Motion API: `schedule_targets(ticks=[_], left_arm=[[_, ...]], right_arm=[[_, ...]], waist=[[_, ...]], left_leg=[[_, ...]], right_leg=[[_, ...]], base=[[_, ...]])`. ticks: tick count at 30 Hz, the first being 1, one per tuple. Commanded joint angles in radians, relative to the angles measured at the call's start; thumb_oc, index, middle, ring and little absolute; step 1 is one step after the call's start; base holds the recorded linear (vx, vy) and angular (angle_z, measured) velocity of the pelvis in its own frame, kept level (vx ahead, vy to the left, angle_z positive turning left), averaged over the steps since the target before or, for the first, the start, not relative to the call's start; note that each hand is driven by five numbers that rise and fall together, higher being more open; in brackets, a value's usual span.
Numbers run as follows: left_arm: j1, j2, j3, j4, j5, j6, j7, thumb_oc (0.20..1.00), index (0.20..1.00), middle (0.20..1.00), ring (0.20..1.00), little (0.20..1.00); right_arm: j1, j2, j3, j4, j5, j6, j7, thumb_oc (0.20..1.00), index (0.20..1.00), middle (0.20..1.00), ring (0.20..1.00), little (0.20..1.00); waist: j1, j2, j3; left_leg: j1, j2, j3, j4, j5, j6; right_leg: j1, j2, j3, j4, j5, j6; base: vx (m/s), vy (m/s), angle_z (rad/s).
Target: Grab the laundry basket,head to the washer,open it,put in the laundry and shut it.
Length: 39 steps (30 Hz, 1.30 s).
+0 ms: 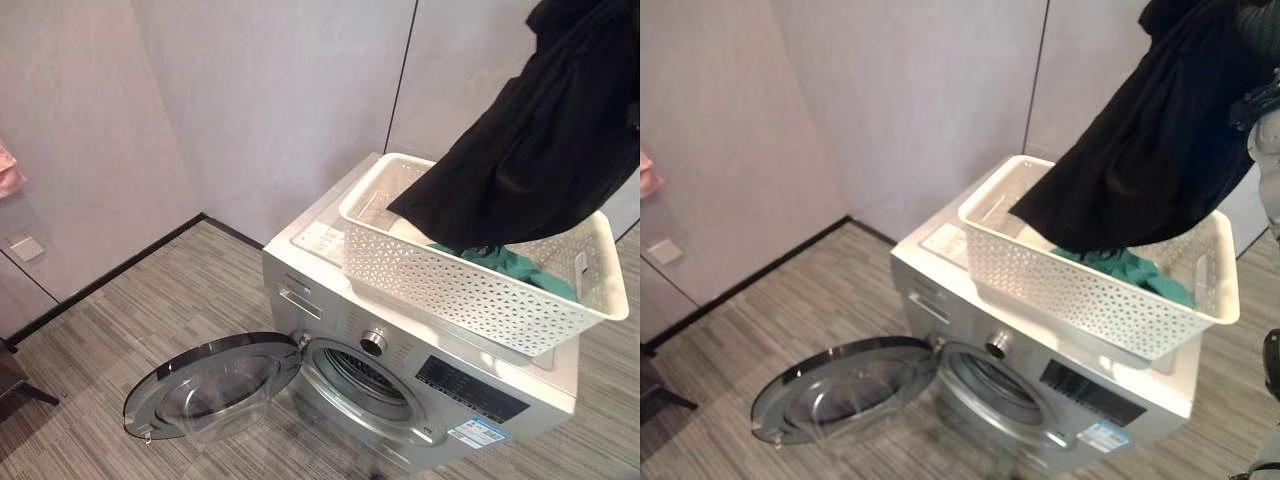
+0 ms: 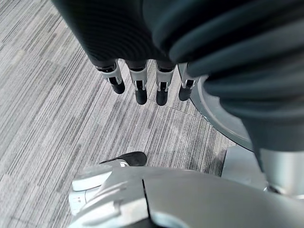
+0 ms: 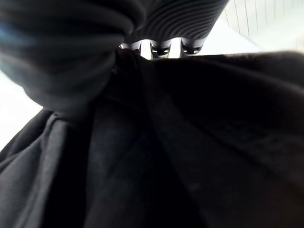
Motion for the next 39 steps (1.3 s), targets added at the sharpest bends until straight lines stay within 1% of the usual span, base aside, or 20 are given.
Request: schedule_targets(ticks=[1,5,12,16,19,20,22,24,25,26,27,28,29,30,31,33,35,36,37,39], left_arm=[[-0.047,0.04,-0.08,0.068,0.028,-0.012,0.019,1.0,1.0,1.0,1.0,1.0],[-0.053,0.037,-0.08,0.065,0.026,-0.015,0.022,1.0,1.0,1.0,1.0,1.0],[-0.078,0.026,-0.09,0.061,0.04,-0.022,0.026,1.0,1.0,1.0,1.0,1.0],[-0.11,0.022,-0.127,0.05,0.067,-0.025,0.024,1.0,1.0,1.0,1.0,1.0],[-0.141,0.018,-0.198,0.031,0.119,-0.031,0.01,1.0,1.0,1.0,1.0,1.0],[-0.143,0.017,-0.199,0.031,0.119,-0.031,0.009,1.0,1.0,1.0,1.0,1.0],[-0.151,0.018,-0.216,0.028,0.134,-0.03,0.002,1.0,1.0,1.0,1.0,1.0],[-0.162,0.019,-0.212,0.021,0.136,-0.026,0.002,1.0,1.0,1.0,1.0,1.0],[-0.165,0.025,-0.204,0.013,0.13,-0.025,0.005,1.0,1.0,1.0,1.0,1.0],[-0.163,0.035,-0.186,0.003,0.113,-0.02,0.007,1.0,1.0,1.0,1.0,1.0],[-0.164,0.037,-0.185,0.002,0.113,-0.02,0.007,1.0,1.0,1.0,1.0,1.0],[-0.157,0.04,-0.175,0.001,0.106,-0.017,0.011,1.0,1.0,1.0,1.0,1.0],[-0.152,0.043,-0.162,-0.002,0.099,-0.014,0.013,1.0,1.0,1.0,1.0,1.0],[-0.146,0.043,-0.155,-0.002,0.093,-0.013,0.014,1.0,1.0,1.0,1.0,1.0],[-0.126,0.049,-0.13,-0.007,0.075,-0.008,0.02,1.0,1.0,1.0,1.0,1.0],[-0.123,0.052,-0.129,-0.009,0.075,-0.007,0.02,1.0,1.0,1.0,1.0,1.0],[-0.087,0.068,-0.091,-0.013,0.056,-0.007,0.032,1.0,1.0,1.0,1.0,1.0],[-0.064,0.075,-0.061,-0.011,0.024,-0.011,0.044,1.0,1.0,1.0,1.0,1.0],[-0.061,0.072,-0.059,-0.011,0.023,-0.011,0.045,1.0,1.0,1.0,1.0,1.0],[-0.039,0.071,-0.03,-0.004,-0.005,-0.017,0.057,1.0,1.0,1.0,1.0,1.0]], right_arm=[[-0.247,-0.064,0.069,0.051,0.014,-0.001,-0.088,0.2,0.2,0.2,0.2,0.2],[-0.3,-0.061,0.102,0.022,0.056,-0.016,-0.083,0.2,0.2,0.2,0.2,0.2],[-0.232,-0.058,0.033,-0.092,0.032,-0.021,-0.09,0.2,0.2,0.2,0.2,0.2],[-0.184,-0.087,-0.024,-0.134,0.004,-0.009,-0.122,0.2,0.2,0.2,0.2,0.2],[-0.185,-0.144,-0.06,-0.187,-0.008,0.007,-0.159,0.2,0.2,0.2,0.2,0.2],[-0.186,-0.145,-0.06,-0.188,-0.008,0.008,-0.158,0.2,0.2,0.2,0.2,0.2],[-0.215,-0.158,-0.066,-0.259,-0.009,0.016,-0.167,0.2,0.2,0.2,0.2,0.2],[-0.215,-0.162,-0.072,-0.306,-0.018,0.02,-0.164,0.2,0.2,0.2,0.2,0.2],[-0.217,-0.167,-0.079,-0.342,-0.02,0.017,-0.162,0.2,0.2,0.2,0.2,0.2],[-0.214,-0.163,-0.102,-0.403,-0.023,0.013,-0.162,0.2,0.2,0.2,0.2,0.2],[-0.207,-0.163,-0.11,-0.407,-0.024,0.015,-0.161,0.2,0.2,0.2,0.2,0.2],[-0.206,-0.156,-0.118,-0.432,-0.025,0.009,-0.159,0.2,0.2,0.2,0.2,0.2],[-0.202,-0.14,-0.134,-0.455,-0.025,0.005,-0.16,0.2,0.2,0.2,0.2,0.2],[-0.203,-0.129,-0.142,-0.471,-0.02,-0.002,-0.158,0.2,0.2,0.2,0.2,0.2],[-0.198,-0.106,-0.16,-0.5,-0.018,-0.012,-0.157,0.2,0.2,0.2,0.2,0.2],[-0.193,-0.103,-0.166,-0.502,-0.019,-0.011,-0.156,0.2,0.2,0.2,0.2,0.2],[-0.216,-0.092,-0.142,-0.507,-0.039,-0.018,-0.138,0.2,0.2,0.2,0.2,0.2],[-0.241,-0.077,-0.096,-0.479,-0.04,-0.018,-0.126,0.2,0.2,0.2,0.2,0.2],[-0.256,-0.073,-0.081,-0.471,-0.038,-0.02,-0.128,0.2,0.2,0.2,0.2,0.2],[-0.279,-0.042,-0.052,-0.442,-0.024,-0.023,-0.121,0.2,0.2,0.2,0.2,0.2]], waist=[[0.019,-0.088,-0.006],[0.011,-0.087,-0.008],[0.001,-0.085,-0.005],[-0.008,-0.088,-0.003],[-0.032,-0.094,0.01],[-0.032,-0.095,0.01],[-0.045,-0.1,0.023],[-0.047,-0.094,0.034],[-0.046,-0.087,0.041],[-0.041,-0.074,0.058],[-0.039,-0.077,0.06],[-0.036,-0.071,0.063],[-0.032,-0.068,0.066],[-0.031,-0.064,0.063],[-0.024,-0.063,0.057],[-0.021,-0.068,0.055],[0.002,-0.082,0.032],[0.027,-0.092,0.014],[0.031,-0.088,0.011],[0.06,-0.106,-0.007]], left_leg=[[0.049,-0.007,0.044,0.007,-0.109,0.015],[0.052,-0.015,0.057,0.007,-0.114,0.018],[0.045,-0.04,0.055,0.011,-0.118,0.035],[0.031,-0.074,0.037,0.007,-0.119,0.053],[0.008,-0.132,0.02,0.007,-0.127,0.077],[0.007,-0.134,0.02,0.007,-0.126,0.079],[0.006,-0.155,0.036,0.007,-0.132,0.09],[0.004,-0.157,0.047,0.007,-0.127,0.097],[-0.002,-0.155,0.06,0.007,-0.119,0.103],[-0.001,-0.15,0.088,0.007,-0.107,0.111],[0.001,-0.151,0.089,0.007,-0.108,0.111],[-0.006,-0.149,0.104,0.007,-0.096,0.117],[-0.01,-0.149,0.124,0.007,-0.085,0.125],[-0.01,-0.147,0.125,0.007,-0.089,0.127],[-0.024,-0.146,0.162,0.007,-0.074,0.137],[-0.024,-0.149,0.168,0.007,-0.076,0.136],[-0.063,-0.154,0.219,0.007,-0.056,0.144],[-0.098,-0.157,0.259,0.007,-0.037,0.147],[-0.098,-0.156,0.266,0.007,-0.037,0.146],[-0.138,-0.156,0.299,0.008,-0.016,0.145]], right_leg=[[0.071,-0.034,-0.001,0.014,-0.159,0.036],[0.063,-0.04,0.008,0.015,-0.148,0.044],[0.049,-0.065,0.012,0.026,-0.134,0.057],[0.033,-0.104,-0.004,0.053,-0.121,0.075],[-0.014,-0.173,-0.017,0.112,-0.086,0.106],[-0.016,-0.176,-0.017,0.114,-0.087,0.107],[-0.05,-0.209,-0.03,0.147,-0.062,0.121],[-0.069,-0.213,-0.036,0.184,-0.071,0.117],[-0.069,-0.21,-0.058,0.211,-0.087,0.106],[-0.066,-0.195,-0.098,0.303,-0.144,0.08],[-0.069,-0.197,-0.095,0.314,-0.151,0.079],[-0.063,-0.186,-0.116,0.351,-0.174,0.069],[-0.066,-0.176,-0.128,0.43,-0.209,0.061],[-0.057,-0.158,-0.122,0.484,-0.241,0.067],[-0.043,-0.135,-0.134,0.579,-0.284,0.063],[-0.051,-0.139,-0.126,0.59,-0.291,0.063],[0.022,-0.113,-0.144,0.606,-0.287,0.071],[0.07,-0.107,-0.142,0.583,-0.252,0.083],[0.07,-0.104,-0.135,0.576,-0.247,0.084],[0.121,-0.077,-0.11,0.505,-0.229,0.09]], base=[[0.0,0.0,0.0],[-0.01,0.025,-0.05],[-0.05,0.076,-0.09],[-0.09,0.143,0.07],[-0.18,0.256,0.32],[-0.14,0.21,0.4],[-0.16,0.165,0.21],[-0.17,0.128,-0.05],[-0.25,0.169,-0.28],[-0.17,0.115,-0.4],[-0.16,0.107,-0.6],[-0.11,0.08,-0.7],[-0.1,0.103,-0.55],[-0.14,0.092,-0.87],[-0.08,0.046,-0.65],[-0.11,0.006,-0.62],[-0.28,-0.045,-0.76],[-0.22,-0.047,-0.85],[-0.23,-0.07,-1.45],[-0.18,-0.122,-1.45]])
